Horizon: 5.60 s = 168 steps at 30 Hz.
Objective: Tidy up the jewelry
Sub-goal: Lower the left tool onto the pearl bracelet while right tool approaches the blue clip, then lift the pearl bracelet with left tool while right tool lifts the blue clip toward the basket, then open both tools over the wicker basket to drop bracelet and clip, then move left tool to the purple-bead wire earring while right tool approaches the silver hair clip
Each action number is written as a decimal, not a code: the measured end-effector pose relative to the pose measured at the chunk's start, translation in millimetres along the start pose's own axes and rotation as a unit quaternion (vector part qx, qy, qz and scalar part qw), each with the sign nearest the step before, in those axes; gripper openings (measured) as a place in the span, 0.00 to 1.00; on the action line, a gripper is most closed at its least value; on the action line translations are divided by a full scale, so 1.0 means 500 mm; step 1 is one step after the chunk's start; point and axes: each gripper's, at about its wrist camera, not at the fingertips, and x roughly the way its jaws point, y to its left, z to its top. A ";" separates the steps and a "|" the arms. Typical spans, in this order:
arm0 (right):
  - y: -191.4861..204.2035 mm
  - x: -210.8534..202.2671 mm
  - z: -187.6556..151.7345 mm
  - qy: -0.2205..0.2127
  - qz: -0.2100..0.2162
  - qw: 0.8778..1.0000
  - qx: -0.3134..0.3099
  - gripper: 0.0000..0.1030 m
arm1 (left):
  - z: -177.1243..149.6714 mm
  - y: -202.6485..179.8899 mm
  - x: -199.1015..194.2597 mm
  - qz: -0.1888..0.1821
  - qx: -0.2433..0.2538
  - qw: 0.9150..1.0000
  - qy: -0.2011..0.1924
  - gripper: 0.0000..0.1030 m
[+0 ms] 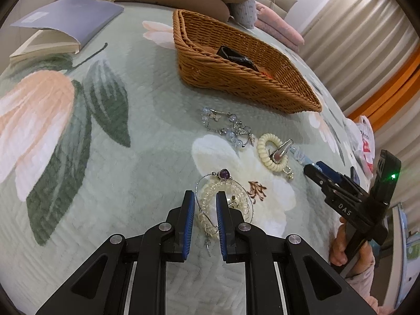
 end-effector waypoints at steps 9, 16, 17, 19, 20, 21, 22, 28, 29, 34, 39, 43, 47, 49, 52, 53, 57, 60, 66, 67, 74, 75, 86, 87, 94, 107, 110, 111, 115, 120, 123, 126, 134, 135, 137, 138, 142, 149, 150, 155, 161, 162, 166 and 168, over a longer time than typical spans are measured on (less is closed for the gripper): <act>0.025 0.020 0.006 0.000 0.005 1.000 -0.023 0.19 | -0.005 -0.003 0.001 0.005 0.006 1.000 -0.003 0.09; 0.018 0.006 0.001 -0.005 0.027 1.000 -0.013 0.12 | -0.009 -0.023 -0.009 0.006 0.022 0.999 -0.022 0.08; 0.018 0.003 0.000 -0.007 0.030 0.999 -0.013 0.12 | -0.008 -0.024 -0.012 0.004 0.022 0.999 -0.026 0.08; 0.018 -0.004 -0.002 -0.013 0.035 0.999 -0.013 0.12 | -0.008 -0.024 -0.022 -0.002 0.022 0.999 -0.036 0.08; 0.017 -0.007 -0.002 -0.015 0.037 0.999 -0.012 0.12 | -0.007 -0.024 -0.026 -0.005 0.021 0.999 -0.040 0.08; 0.017 -0.011 -0.003 -0.017 0.038 0.999 -0.011 0.11 | -0.007 -0.023 -0.030 -0.008 0.020 0.999 -0.044 0.08; 0.015 -0.014 -0.003 -0.021 0.040 0.999 -0.009 0.12 | -0.006 -0.023 -0.033 -0.010 0.020 0.999 -0.045 0.08; 0.009 -0.035 -0.004 -0.039 0.050 0.998 -0.001 0.11 | -0.006 -0.012 -0.068 -0.081 0.008 0.993 -0.090 0.08; 0.008 -0.040 -0.004 -0.043 0.052 0.998 -0.002 0.11 | -0.006 -0.010 -0.082 -0.105 0.004 0.988 -0.109 0.08; 0.009 -0.035 -0.005 -0.033 0.048 0.998 -0.002 0.11 | -0.005 -0.007 -0.043 -0.067 0.002 0.996 -0.063 0.08; 0.006 -0.037 -0.007 -0.033 0.051 0.998 0.000 0.12 | -0.008 0.012 -0.035 -0.083 -0.007 0.996 -0.039 0.09; 0.005 -0.032 -0.007 -0.029 0.052 0.998 0.002 0.12 | -0.017 0.038 -0.045 -0.062 -0.012 0.998 -0.025 0.37; 0.005 -0.032 -0.006 -0.029 0.052 0.998 0.004 0.12 | -0.024 0.078 -0.082 -0.025 -0.036 0.997 -0.056 0.41; 0.006 -0.028 -0.005 -0.027 0.050 0.998 0.003 0.12 | -0.024 0.090 -0.085 -0.013 -0.040 0.998 -0.053 0.41; 0.007 -0.027 -0.005 -0.027 0.047 0.999 0.003 0.12 | -0.030 0.076 -0.084 0.003 -0.011 0.999 -0.039 0.41; 0.006 -0.029 -0.005 -0.030 0.047 0.998 0.004 0.12 | -0.034 0.066 -0.083 0.002 0.005 0.999 -0.033 0.41; 0.002 -0.038 -0.004 -0.037 0.053 0.998 0.007 0.12 | -0.044 0.036 -0.106 0.039 0.051 0.997 -0.051 0.42; 0.003 -0.035 -0.004 -0.034 0.053 0.998 0.006 0.12 | -0.038 -0.003 -0.099 -0.008 0.068 0.996 -0.059 0.41; -0.003 -0.041 -0.004 -0.037 0.061 0.997 0.009 0.12 | -0.044 -0.116 -0.008 0.047 0.141 0.989 -0.022 0.41; -0.004 -0.041 -0.004 -0.037 0.062 0.997 0.009 0.12 | -0.047 -0.129 0.009 0.070 0.151 0.986 -0.017 0.41; -0.008 -0.050 -0.007 -0.043 0.069 0.997 0.010 0.12 | -0.056 -0.162 0.052 0.138 0.179 0.974 -0.017 0.09; -0.007 -0.053 -0.006 -0.045 0.069 0.997 0.010 0.12 | -0.055 -0.159 0.049 0.133 0.176 0.975 -0.019 0.09; -0.015 -0.125 0.028 -0.101 0.078 0.992 0.021 0.12 | 0.021 -0.141 -0.069 -0.012 0.112 0.988 -0.110 0.08; -0.013 -0.135 0.044 -0.110 0.076 0.991 0.017 0.12 | 0.028 -0.145 -0.083 -0.021 0.110 0.987 -0.118 0.08; -0.006 -0.127 0.176 -0.132 0.060 0.989 0.013 0.12 | 0.173 -0.185 -0.091 -0.037 0.114 0.981 -0.152 0.08; -0.007 0.097 0.317 -0.061 0.047 0.997 0.016 0.13 | 0.305 -0.124 0.083 0.032 0.071 0.988 -0.134 0.08; -0.014 0.110 0.305 -0.063 0.047 0.997 0.021 0.15 | 0.303 -0.119 0.099 0.037 0.072 0.989 -0.122 0.08; -0.018 0.112 0.303 -0.062 0.050 0.997 0.024 0.15 | 0.301 -0.119 0.103 0.037 0.074 0.989 -0.119 0.08; -0.036 0.114 0.299 -0.056 0.063 0.996 0.041 0.15 | 0.298 -0.120 0.112 0.041 0.080 0.990 -0.112 0.09; -0.047 0.105 0.288 -0.045 0.086 0.994 0.052 0.15 | 0.294 -0.116 0.110 0.035 0.079 0.990 -0.108 0.10; -0.060 0.084 0.283 -0.051 0.098 0.992 0.065 0.16 | 0.294 -0.112 0.103 0.021 0.074 0.991 -0.108 0.24; -0.076 0.055 0.276 -0.064 0.108 0.989 0.080 0.17 | 0.288 -0.113 0.083 0.014 0.070 0.990 -0.123 0.48; -0.064 -0.057 0.208 -0.111 0.168 0.976 0.087 0.21 | 0.219 -0.156 -0.045 -0.016 0.094 0.981 -0.171 0.48; -0.058 -0.072 0.195 -0.118 0.165 0.976 0.081 0.21 | 0.206 -0.156 -0.060 -0.011 0.096 0.980 -0.174 0.48; -0.040 -0.102 0.163 -0.125 0.141 0.980 0.066 0.21 | 0.172 -0.152 -0.098 -0.002 0.095 0.978 -0.183 0.48; -0.033 -0.112 0.149 -0.129 0.122 0.982 0.061 0.21 | 0.150 -0.149 -0.121 0.003 0.092 0.978 -0.188 0.48; -0.005 -0.145 0.081 -0.141 0.091 0.985 0.041 0.21 | 0.079 -0.121 -0.183 0.024 0.072 0.976 -0.206 0.48; -0.005 -0.137 0.014 -0.128 0.141 0.980 0.062 0.75 | -0.026 -0.020 -0.194 0.041 0.009 0.980 -0.193 0.54; -0.003 -0.137 0.010 -0.125 0.136 0.981 0.058 0.75 | -0.032 -0.007 -0.188 0.046 0.001 0.982 -0.185 0.54; 0.010 -0.124 -0.002 -0.102 0.088 0.990 0.038 0.75 | -0.058 0.040 -0.147 0.068 -0.011 0.986 -0.150 0.54; 0.005 -0.100 -0.001 -0.085 0.099 0.990 0.055 0.75 | -0.065 0.072 -0.108 0.064 -0.037 0.989 -0.125 0.54; 0.007 -0.096 -0.002 -0.083 0.095 0.990 0.055 0.75 | -0.065 0.073 -0.105 0.064 -0.039 0.990 -0.123 0.54; 0.014 -0.085 -0.001 -0.079 0.082 0.993 0.044 0.75 | -0.062 0.048 -0.096 0.065 -0.030 0.990 -0.126 0.54; 0.012 -0.080 -0.001 -0.077 0.083 0.993 0.044 0.75 | -0.059 0.014 -0.091 0.075 -0.008 0.988 -0.133 0.54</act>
